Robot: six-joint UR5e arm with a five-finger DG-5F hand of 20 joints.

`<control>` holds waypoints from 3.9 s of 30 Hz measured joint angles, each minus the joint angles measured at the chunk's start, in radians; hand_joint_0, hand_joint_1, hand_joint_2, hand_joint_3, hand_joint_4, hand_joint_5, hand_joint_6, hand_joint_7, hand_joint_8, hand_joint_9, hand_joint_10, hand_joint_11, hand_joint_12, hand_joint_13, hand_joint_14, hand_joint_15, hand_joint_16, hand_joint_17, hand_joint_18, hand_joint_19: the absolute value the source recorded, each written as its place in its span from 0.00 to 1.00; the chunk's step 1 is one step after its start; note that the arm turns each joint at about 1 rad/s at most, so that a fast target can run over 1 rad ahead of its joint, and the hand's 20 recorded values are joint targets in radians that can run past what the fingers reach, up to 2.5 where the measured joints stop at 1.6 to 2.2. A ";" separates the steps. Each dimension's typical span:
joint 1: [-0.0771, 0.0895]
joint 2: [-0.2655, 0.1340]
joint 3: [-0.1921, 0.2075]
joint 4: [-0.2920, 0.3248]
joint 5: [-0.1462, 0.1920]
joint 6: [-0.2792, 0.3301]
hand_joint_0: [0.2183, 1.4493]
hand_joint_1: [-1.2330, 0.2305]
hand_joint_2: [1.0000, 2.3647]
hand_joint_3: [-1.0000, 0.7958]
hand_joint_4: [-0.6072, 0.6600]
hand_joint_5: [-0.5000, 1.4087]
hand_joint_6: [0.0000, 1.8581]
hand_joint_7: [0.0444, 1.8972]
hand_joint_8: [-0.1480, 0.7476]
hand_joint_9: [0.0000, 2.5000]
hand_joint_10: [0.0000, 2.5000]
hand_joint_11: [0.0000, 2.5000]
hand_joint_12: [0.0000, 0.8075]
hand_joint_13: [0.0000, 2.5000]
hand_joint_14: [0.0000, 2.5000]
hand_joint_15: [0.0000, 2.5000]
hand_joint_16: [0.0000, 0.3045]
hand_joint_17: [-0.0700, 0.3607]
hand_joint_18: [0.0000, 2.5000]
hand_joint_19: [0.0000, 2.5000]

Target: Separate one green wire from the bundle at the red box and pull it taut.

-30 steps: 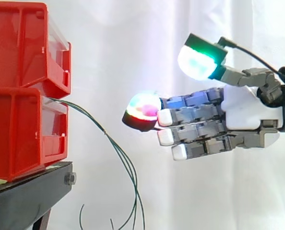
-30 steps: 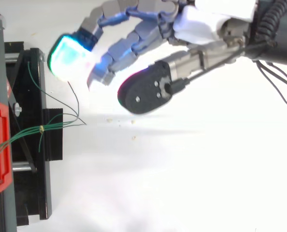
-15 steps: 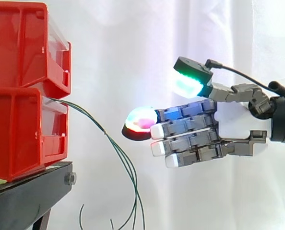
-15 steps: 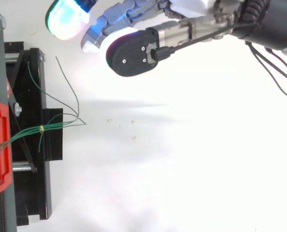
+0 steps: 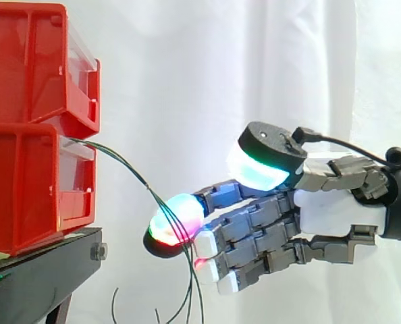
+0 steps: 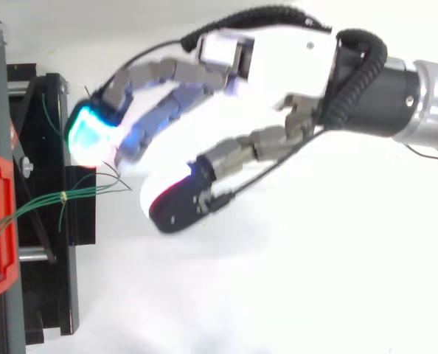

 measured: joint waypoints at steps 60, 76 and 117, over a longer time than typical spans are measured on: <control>0.054 -0.086 0.038 0.179 -0.073 0.271 0.29 0.40 0.00 0.30 0.70 0.18 0.27 0.40 0.47 0.34 0.01 0.18 0.40 0.34 0.01 0.16 0.16 0.41 0.27 0.17; 0.060 -0.109 0.042 0.207 -0.071 0.272 0.32 0.40 0.00 0.32 0.71 0.19 0.27 0.49 0.47 0.35 0.01 0.18 0.39 0.35 0.01 0.17 0.16 0.41 0.27 0.18; 0.080 -0.110 0.053 0.196 -0.043 0.288 0.35 0.31 0.01 0.42 0.56 0.16 0.48 0.49 0.49 0.36 0.01 0.28 0.41 0.38 0.01 0.21 0.17 0.43 0.31 0.19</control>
